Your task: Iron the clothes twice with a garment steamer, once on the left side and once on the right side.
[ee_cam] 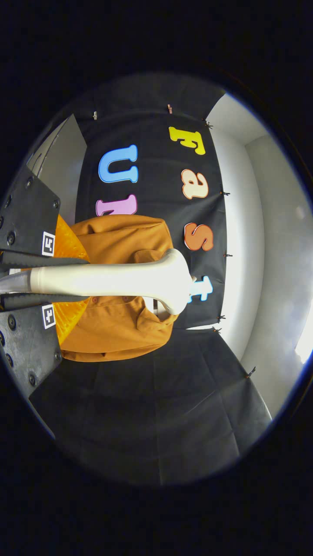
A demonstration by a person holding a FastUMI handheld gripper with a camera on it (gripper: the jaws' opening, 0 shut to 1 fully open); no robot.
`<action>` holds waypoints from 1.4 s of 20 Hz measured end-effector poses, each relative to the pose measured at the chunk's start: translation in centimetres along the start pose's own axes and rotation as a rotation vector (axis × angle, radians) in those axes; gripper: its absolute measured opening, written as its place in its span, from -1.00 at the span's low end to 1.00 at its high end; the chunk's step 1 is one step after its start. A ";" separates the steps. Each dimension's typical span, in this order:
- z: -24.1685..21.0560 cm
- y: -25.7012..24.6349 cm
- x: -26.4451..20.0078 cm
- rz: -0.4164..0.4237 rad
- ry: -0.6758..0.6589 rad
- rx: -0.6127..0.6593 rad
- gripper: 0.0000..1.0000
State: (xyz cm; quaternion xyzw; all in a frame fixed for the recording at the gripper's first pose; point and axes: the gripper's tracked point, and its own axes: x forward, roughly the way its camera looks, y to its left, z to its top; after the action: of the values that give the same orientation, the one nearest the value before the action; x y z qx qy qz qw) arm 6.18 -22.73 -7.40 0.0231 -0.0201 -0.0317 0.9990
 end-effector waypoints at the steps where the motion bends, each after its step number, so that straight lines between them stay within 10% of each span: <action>1: 1.0 -0.3 0.1 0.000 -0.018 0.001 -0.49; 11: 1.9 -4.4 4.0 -0.047 -0.068 -0.009 -0.50; 28: -12.4 -9.7 9.0 -0.096 0.170 0.076 -0.49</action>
State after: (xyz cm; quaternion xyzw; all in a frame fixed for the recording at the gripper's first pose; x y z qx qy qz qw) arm 15.09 -32.44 -19.88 0.0642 0.0649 -0.0765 0.9929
